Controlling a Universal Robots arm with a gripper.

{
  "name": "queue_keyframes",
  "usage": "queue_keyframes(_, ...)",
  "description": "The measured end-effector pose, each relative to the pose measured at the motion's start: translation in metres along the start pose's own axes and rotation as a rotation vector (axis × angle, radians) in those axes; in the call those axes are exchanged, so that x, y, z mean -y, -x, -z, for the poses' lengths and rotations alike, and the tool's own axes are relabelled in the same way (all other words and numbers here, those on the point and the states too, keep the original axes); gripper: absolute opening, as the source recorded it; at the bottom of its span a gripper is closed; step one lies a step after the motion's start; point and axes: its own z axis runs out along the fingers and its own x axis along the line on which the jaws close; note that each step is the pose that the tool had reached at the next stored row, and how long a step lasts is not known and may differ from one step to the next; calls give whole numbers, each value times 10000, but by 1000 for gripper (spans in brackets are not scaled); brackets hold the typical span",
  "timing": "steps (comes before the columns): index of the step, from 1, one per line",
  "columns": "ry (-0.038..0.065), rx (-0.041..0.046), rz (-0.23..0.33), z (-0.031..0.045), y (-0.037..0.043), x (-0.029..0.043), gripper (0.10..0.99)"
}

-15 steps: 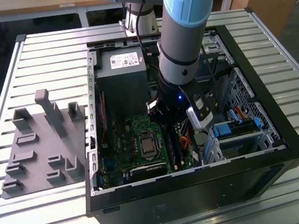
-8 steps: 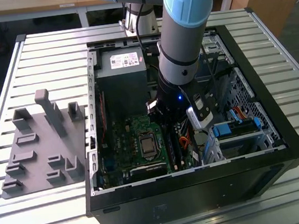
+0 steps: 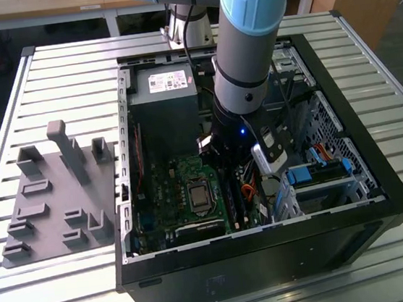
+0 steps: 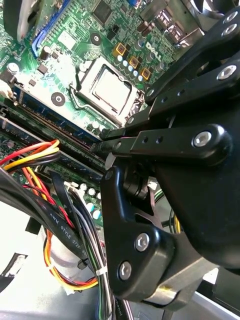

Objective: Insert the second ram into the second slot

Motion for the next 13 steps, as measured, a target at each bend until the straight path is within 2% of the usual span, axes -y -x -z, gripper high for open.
queue_keyframes(7, 2, -1, -13, -18, 1, 1, 145)
queue_keyframes(8, 3, 0, -13, -18, 1, 1, 208)
queue_keyframes(13, 1, 0, -13, -2, 0, 0, 208)
